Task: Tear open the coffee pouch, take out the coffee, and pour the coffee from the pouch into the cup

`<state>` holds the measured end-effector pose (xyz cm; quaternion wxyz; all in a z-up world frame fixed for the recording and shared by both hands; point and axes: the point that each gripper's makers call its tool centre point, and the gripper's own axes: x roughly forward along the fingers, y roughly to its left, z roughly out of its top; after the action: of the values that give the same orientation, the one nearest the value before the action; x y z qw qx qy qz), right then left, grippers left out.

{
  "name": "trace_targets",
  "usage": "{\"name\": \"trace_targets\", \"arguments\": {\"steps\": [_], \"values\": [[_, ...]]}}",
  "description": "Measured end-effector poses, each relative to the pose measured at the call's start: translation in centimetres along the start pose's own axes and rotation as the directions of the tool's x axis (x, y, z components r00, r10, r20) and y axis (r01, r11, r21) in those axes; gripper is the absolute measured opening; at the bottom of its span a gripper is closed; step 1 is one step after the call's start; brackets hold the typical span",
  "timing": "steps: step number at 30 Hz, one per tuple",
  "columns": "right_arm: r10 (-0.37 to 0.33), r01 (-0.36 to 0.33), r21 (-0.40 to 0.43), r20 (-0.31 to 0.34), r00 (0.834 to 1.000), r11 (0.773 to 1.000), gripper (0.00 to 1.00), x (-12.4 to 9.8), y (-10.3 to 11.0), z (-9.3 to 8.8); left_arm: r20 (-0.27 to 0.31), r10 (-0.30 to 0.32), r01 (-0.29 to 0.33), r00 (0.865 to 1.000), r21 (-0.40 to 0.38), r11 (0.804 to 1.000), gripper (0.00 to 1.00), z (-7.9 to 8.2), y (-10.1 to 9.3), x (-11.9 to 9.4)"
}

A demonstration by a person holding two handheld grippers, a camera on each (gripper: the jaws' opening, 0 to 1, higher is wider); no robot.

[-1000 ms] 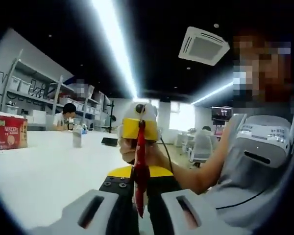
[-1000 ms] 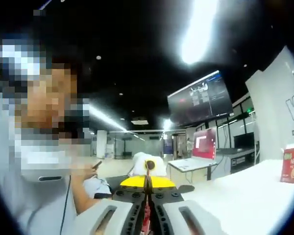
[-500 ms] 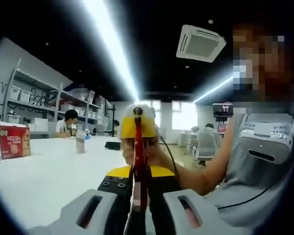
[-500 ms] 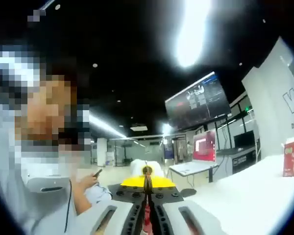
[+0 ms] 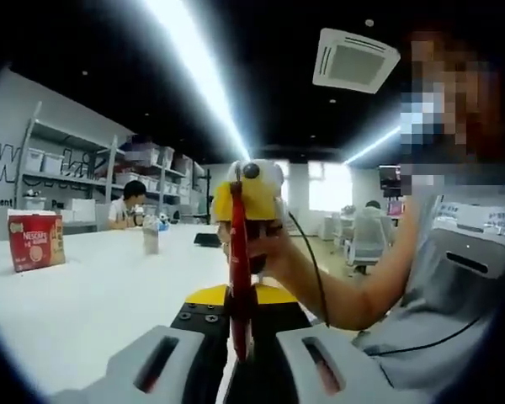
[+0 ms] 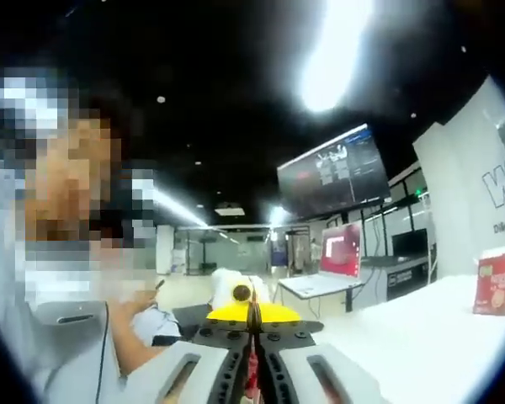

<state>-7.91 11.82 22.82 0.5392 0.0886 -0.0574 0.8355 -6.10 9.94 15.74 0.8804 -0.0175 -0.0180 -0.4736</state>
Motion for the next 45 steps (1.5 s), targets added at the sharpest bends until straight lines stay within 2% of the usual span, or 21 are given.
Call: {"name": "trace_targets", "arguments": {"steps": [5,9,11,14,16,17,19,22,25,29,31,32,33,35,36,40,43,45], "values": [[-0.079,0.079,-0.044,0.007,0.997,0.996,0.07,0.6,-1.4,0.1,0.016,0.081,-0.08,0.997,-0.008,0.997,0.11,0.3,1.9,-0.7],[-0.136,0.133,-0.061,-0.036,0.99,0.989,0.15,1.0,-2.4,-0.9,0.061,0.133,-0.131,0.989,-0.037,0.991,0.11,1.2,3.1,-1.7],[-0.175,0.171,-0.067,-0.055,0.983,0.983,0.17,1.1,-3.0,-1.3,0.064,0.149,-0.148,0.987,-0.031,0.989,0.11,1.2,3.4,-2.1],[-0.242,0.234,-0.102,-0.081,0.967,0.967,0.19,0.9,-4.1,-1.7,0.045,0.228,-0.228,0.973,-0.011,0.974,0.11,0.8,5.0,-2.8],[-0.305,0.295,-0.119,-0.07,0.95,0.948,0.19,0.2,-5.2,-1.6,0.028,0.275,-0.274,0.961,-0.016,0.962,0.11,0.3,6.0,-3.2],[-0.312,0.303,-0.119,-0.066,0.948,0.945,0.19,0.1,-5.3,-1.5,0.027,0.278,-0.277,0.96,-0.016,0.961,0.11,0.3,6.1,-3.2],[-0.384,0.379,-0.121,-0.025,0.923,0.917,0.19,-1.6,-6.9,-1.0,0.014,0.288,-0.288,0.957,-0.011,0.958,0.11,0.0,6.3,-3.2],[-0.47,0.467,-0.114,-0.004,0.883,0.877,0.19,-4.4,-9.0,-0.8,0.005,0.289,-0.289,0.957,0.0,0.957,0.11,0.1,6.1,-2.9],[-0.514,0.509,-0.114,-0.011,0.858,0.853,0.2,-7.5,-10.6,-1.1,-0.003,0.288,-0.288,0.958,0.012,0.958,0.11,0.0,5.9,-2.5],[-0.602,0.594,-0.162,-0.004,0.798,0.788,0.27,-12.6,-13.0,-0.8,-0.013,0.27,-0.269,0.963,0.013,0.963,0.11,-0.2,5.7,-2.2],[-0.649,0.638,-0.197,0.011,0.76,0.744,0.28,-15.8,-14.3,-0.5,-0.009,0.26,-0.259,0.966,0.015,0.966,0.11,-0.2,5.5,-2.1],[-0.664,0.652,-0.203,0.014,0.748,0.73,0.29,-16.7,-14.6,-0.4,-0.01,0.257,-0.257,0.966,0.011,0.966,0.11,-0.3,5.5,-2.1],[-0.689,0.677,-0.207,0.02,0.725,0.706,0.3,-18.5,-15.4,-0.3,-0.011,0.256,-0.256,0.967,0.009,0.967,0.11,-0.3,5.5,-2.0],[-0.71,0.699,-0.204,0.021,0.704,0.686,0.3,-20.7,-16.2,-0.3,-0.011,0.258,-0.258,0.966,0.009,0.966,0.11,-0.3,5.6,-2.0],[-0.728,0.715,-0.207,0.021,0.686,0.668,0.3,-22.1,-16.8,-0.4,-0.011,0.258,-0.257,0.966,0.009,0.966,0.11,-0.3,5.6,-2.1],[-0.827,0.801,-0.268,0.026,0.561,0.535,0.33,-28.9,-20.3,-1.1,-0.009,0.26,-0.26,0.965,0.01,0.965,0.11,-0.2,5.6,-2.3],[-0.879,0.85,-0.281,0.045,0.475,0.445,0.38,-33.8,-22.8,-1.0,-0.002,0.259,-0.259,0.966,0.008,0.966,0.11,0.0,5.6,-2.6],[-0.906,0.877,-0.271,0.042,0.422,0.396,0.4,-36.9,-24.2,-1.0,0.007,0.255,-0.255,0.967,-0.001,0.967,0.12,0.1,5.7,-2.8]]}}
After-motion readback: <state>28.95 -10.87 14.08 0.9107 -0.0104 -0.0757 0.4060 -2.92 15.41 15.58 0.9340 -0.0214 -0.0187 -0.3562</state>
